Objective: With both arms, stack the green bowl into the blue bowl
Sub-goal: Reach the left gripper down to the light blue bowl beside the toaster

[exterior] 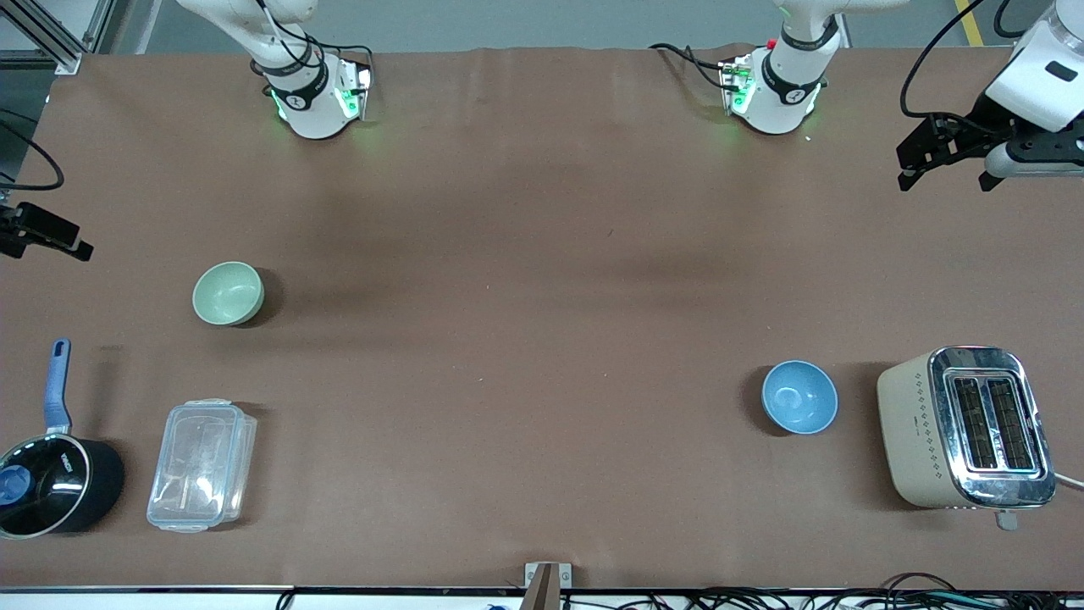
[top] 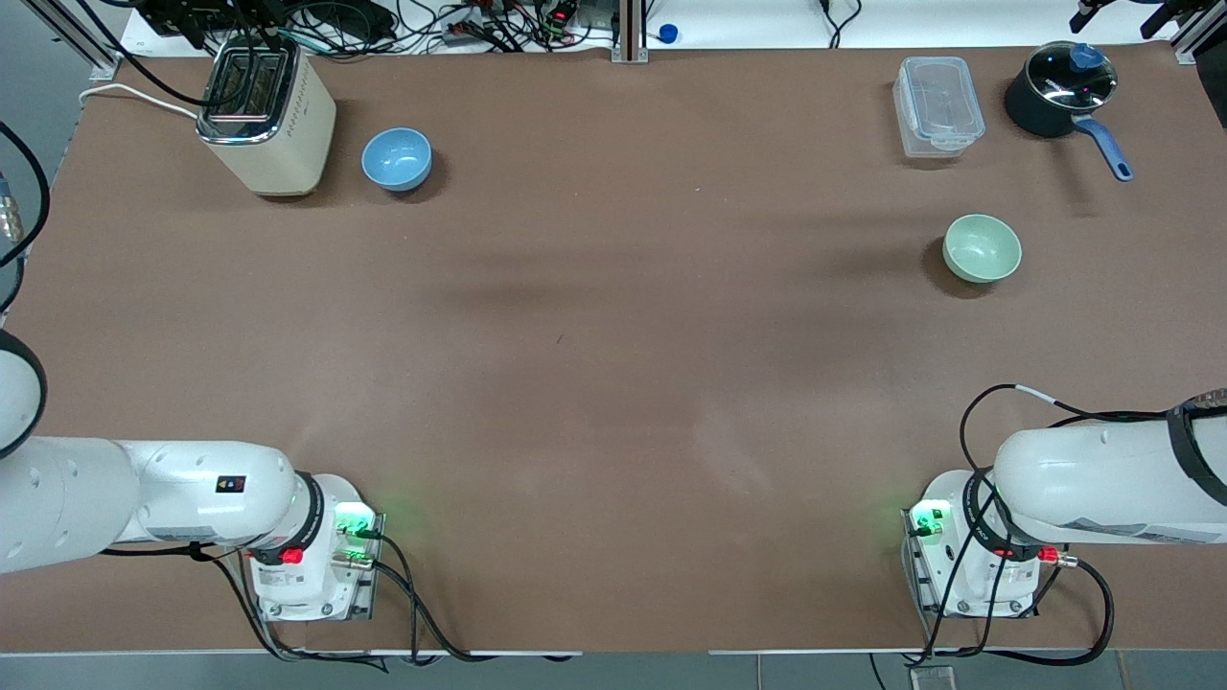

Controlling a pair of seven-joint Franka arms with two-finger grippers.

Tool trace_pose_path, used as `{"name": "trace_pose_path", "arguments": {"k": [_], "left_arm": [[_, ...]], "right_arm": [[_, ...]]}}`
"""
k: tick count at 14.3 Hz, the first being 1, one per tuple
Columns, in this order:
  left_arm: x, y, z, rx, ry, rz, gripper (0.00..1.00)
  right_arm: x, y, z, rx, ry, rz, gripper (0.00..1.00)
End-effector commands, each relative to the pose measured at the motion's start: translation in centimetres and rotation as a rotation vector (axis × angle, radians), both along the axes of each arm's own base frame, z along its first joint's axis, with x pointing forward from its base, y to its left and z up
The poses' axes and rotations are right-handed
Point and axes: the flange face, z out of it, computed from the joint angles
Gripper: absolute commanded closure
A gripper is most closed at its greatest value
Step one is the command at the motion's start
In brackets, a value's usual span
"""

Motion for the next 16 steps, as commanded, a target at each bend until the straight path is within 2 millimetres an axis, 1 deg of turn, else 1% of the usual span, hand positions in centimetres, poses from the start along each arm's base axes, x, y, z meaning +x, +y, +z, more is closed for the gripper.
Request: {"name": "trace_pose_path", "arguments": {"k": [1,3,4,5,6,7,8,9,10,11,13,15,16], "left_arm": [[1.0,-0.1,-0.2,-0.013,0.021,-0.013,0.0],[1.7,0.1,-0.4,-0.012,0.022,-0.01,0.0],[2.7,0.1,-1.2,-0.008,0.037,-0.009,0.0],[3.8,0.1,-2.5,-0.007,0.061,-0.012,0.0],[4.8,0.3,-4.3,-0.007,0.089,-0.009,0.0],[6.2,0.3,-6.6,-0.008,0.112,-0.008,0.0],[7.9,0.3,-8.9,-0.008,0.094,-0.009,0.0],[9.1,0.8,-11.3,0.002,0.077,-0.004,0.0],[10.5,1.6,-14.1,0.012,0.056,0.002,0.0],[11.6,2.1,-16.8,0.007,0.05,0.008,0.0],[13.7,2.3,-22.4,-0.006,0.035,0.009,0.0],[15.3,2.6,-27.7,-0.018,0.036,0.026,0.0],[15.9,2.6,-29.9,-0.024,0.025,0.029,0.0]], "right_arm": [[-0.4,-0.6,-0.1,0.01,0.007,-0.007,0.0],[-0.5,-0.7,-0.1,0.011,0.01,-0.008,0.0],[-0.5,-0.7,-0.1,0.011,0.01,-0.008,0.0],[-0.5,-0.7,-0.1,0.011,0.01,-0.008,0.0],[-0.5,-0.7,-0.1,0.011,0.01,-0.008,0.0],[-0.5,-0.7,-0.1,0.011,0.01,-0.008,0.0],[-0.5,-0.7,-0.1,0.011,0.01,-0.008,0.0],[-0.5,-0.7,-0.1,0.011,0.01,-0.008,0.0],[-0.5,-0.7,-0.1,0.011,0.01,-0.008,0.0],[-0.5,-0.7,-0.1,0.011,0.01,-0.008,0.0],[-0.5,-0.7,-0.1,0.011,0.01,-0.008,0.0],[-0.5,-0.7,-0.1,0.011,0.01,-0.008,0.0],[-0.5,-0.7,-0.2,0.011,0.012,-0.008,0.0]]}}
